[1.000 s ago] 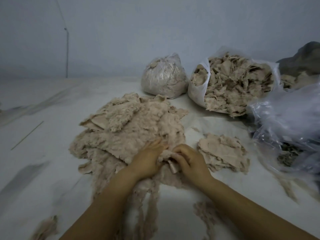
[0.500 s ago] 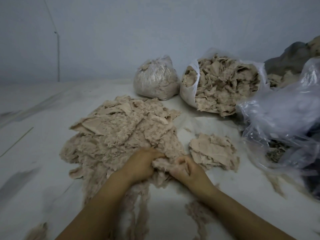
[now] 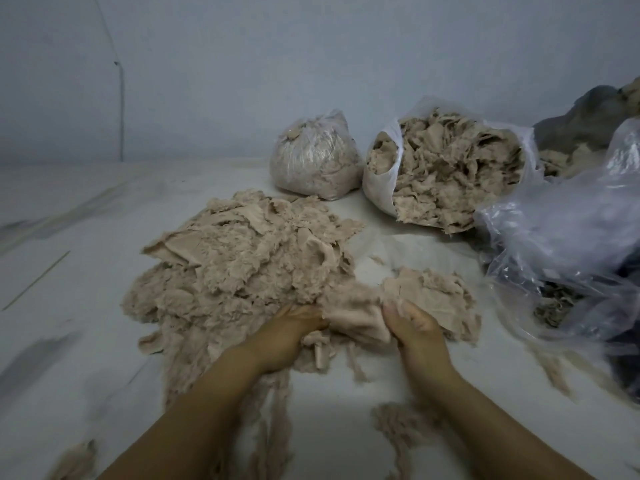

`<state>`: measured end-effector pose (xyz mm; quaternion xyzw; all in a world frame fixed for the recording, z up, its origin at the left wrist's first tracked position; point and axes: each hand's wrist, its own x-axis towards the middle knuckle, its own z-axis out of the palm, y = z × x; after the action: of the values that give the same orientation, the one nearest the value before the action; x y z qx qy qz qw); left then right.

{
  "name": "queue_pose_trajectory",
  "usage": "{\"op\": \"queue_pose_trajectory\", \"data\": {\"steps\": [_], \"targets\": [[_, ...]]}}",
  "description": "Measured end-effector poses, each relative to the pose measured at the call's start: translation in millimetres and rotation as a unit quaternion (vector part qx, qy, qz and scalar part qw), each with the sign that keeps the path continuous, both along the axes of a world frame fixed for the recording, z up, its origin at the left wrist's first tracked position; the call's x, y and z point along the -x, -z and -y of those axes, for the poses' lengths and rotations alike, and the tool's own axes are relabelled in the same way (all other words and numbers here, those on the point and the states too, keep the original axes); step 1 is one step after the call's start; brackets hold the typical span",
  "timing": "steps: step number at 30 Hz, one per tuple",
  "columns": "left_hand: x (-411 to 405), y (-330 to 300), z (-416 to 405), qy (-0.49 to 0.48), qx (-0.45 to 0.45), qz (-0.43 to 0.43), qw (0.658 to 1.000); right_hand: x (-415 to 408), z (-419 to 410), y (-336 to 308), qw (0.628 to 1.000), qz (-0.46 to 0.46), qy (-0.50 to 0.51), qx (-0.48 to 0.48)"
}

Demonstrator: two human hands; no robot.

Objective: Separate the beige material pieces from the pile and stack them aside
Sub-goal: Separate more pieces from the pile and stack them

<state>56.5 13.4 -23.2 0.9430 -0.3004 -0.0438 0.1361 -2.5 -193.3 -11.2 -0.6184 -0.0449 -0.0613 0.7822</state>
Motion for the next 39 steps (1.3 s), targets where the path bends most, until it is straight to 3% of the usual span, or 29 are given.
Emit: {"op": "queue_pose_trajectory", "data": {"steps": [4,7,10,14,20,22,25,27,30,34,39], "targets": [[2.2,-17.2,10.0,0.015,0.0,-0.005,1.0,-10.0,2.7,-5.0,0.99,-0.089,-0.038,-0.107],[11.8,-28.5,24.8,-0.002,0.15,-0.069,0.986,-8.9,3.7,-5.4,0.967,-0.141,-0.07,-0.202],[22.9,-29.2,42.8,0.007,0.35,-0.215,0.912,-7.8,5.0,-9.2,0.956,-0.167,-0.086,-0.226],[23.8,-23.1,52.5,-0.034,0.438,-0.204,0.875,-5.2,3.5,-11.2,0.968,-0.179,-0.039,-0.172],[15.7,-14.6,50.8,-0.1,0.371,-0.076,0.92,-8.5,3.4,-13.7,0.957,-0.167,0.125,-0.2],[13.7,-18.0,47.4,-0.136,0.43,-0.076,0.889,-8.7,7.2,-12.3,0.956,-0.167,0.146,-0.194],[9.9,-27.3,44.5,-0.168,0.551,-0.121,0.808,-4.7,9.5,-9.9,0.961,-0.185,0.092,-0.183],[10.4,-29.2,47.0,-0.127,0.544,-0.133,0.819,-0.9,5.7,-10.1,0.958,-0.193,0.039,-0.21],[16.6,-24.4,59.8,-0.088,0.483,-0.137,0.861,-0.1,-2.3,-12.5,0.95,-0.169,-0.001,-0.262],[15.2,-5.2,68.7,-0.106,0.408,-0.065,0.905,-5.9,-5.0,-13.1,0.961,-0.169,0.091,-0.2],[10.3,1.3,41.6,-0.2,0.33,0.012,0.922,-20.3,23.9,-23.9,0.938,-0.113,0.188,-0.269]]}}
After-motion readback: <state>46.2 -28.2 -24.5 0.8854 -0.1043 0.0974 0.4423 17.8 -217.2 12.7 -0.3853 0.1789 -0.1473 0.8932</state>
